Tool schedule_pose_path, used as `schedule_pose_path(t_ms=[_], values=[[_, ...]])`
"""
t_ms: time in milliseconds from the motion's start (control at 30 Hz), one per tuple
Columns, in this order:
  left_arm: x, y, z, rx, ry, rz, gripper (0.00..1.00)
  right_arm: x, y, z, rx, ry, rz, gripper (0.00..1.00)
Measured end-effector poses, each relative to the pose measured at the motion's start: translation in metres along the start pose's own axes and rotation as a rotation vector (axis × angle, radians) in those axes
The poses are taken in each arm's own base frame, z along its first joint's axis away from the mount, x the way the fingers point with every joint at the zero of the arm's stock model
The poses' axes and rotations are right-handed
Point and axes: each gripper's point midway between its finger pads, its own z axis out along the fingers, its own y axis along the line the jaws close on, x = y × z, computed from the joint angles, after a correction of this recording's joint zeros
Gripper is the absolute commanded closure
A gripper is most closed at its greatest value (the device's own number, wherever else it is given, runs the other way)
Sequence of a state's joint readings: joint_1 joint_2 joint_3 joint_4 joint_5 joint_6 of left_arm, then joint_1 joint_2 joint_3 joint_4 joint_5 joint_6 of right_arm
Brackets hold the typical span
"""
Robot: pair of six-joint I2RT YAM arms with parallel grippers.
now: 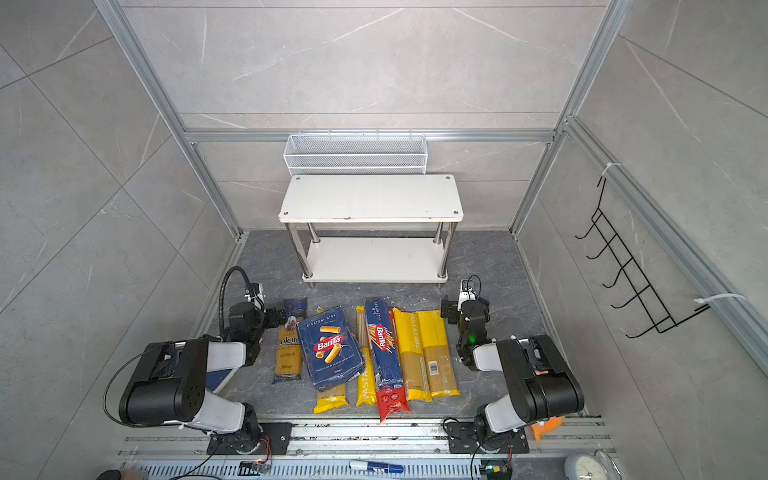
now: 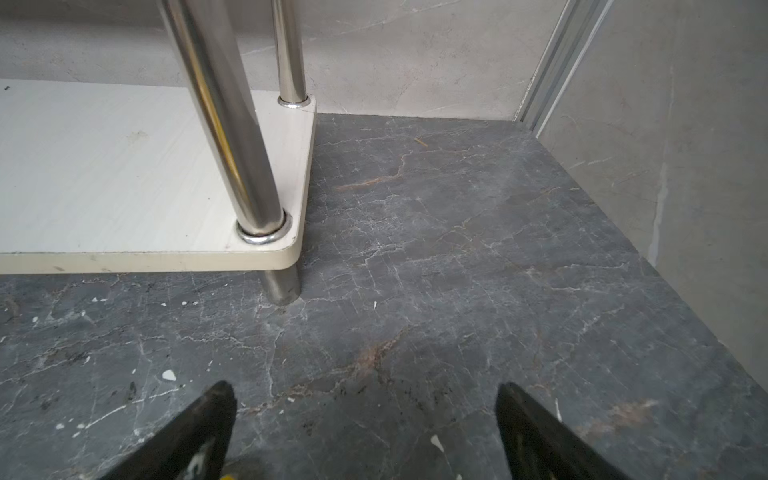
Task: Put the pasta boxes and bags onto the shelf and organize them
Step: 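Move both arms forward from rest toward the pasta packages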
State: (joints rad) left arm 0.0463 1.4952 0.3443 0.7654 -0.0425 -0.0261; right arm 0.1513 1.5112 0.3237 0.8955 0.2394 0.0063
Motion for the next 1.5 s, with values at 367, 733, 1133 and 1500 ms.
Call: schedule_pose_path(t_ms=[367, 733, 1133, 1500], values=[[0.0, 0.0, 0.0, 0.0, 0.0, 0.0, 0.0, -0.0002, 0.0, 0.0001, 0.0, 0.0, 0.0, 0.01], [0.0, 0.0001, 0.0, 0.0, 0.0, 0.0, 0.0, -0.0002, 0.0, 0.0001, 0.0, 0.0, 0.0, 0.0], [0.0, -0.0001, 0.0, 0.0, 0.0, 0.0, 0.0, -0.0003, 0.0001, 0.0001, 0.0, -0.001, 0.0, 0.0], [-0.0013, 0.0008, 0.0005, 0.009, -0.002, -0.005, 0.0, -0.0038, 0.0002, 0.0019, -0.011, -0.006, 0.005, 0.0]])
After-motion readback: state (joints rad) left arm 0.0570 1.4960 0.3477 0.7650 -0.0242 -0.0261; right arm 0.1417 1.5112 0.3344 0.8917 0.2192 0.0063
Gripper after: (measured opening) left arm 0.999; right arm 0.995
